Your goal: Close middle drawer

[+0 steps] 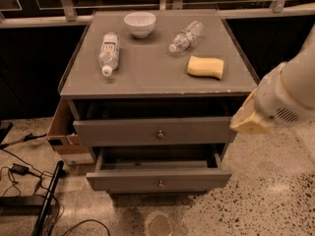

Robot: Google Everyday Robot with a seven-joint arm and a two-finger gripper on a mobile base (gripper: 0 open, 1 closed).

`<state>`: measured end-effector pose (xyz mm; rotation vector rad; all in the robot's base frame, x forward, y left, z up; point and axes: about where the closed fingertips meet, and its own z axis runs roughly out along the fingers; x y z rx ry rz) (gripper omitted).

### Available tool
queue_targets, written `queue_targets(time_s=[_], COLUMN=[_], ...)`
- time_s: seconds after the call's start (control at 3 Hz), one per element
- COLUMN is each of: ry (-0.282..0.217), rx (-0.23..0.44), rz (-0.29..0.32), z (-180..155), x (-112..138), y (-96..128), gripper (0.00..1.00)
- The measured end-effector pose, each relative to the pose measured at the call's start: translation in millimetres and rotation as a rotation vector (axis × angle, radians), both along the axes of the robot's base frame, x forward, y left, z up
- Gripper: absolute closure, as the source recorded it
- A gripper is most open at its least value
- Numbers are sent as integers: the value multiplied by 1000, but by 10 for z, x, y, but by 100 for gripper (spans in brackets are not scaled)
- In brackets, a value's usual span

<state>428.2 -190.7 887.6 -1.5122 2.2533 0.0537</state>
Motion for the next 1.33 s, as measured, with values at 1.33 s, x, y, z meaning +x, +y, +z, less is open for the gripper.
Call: queue_targets(time_s=[1.33], ry=[50], rx=[86], rz=[-45], z=[-1214], x=[-233], y=[203], gripper=[100])
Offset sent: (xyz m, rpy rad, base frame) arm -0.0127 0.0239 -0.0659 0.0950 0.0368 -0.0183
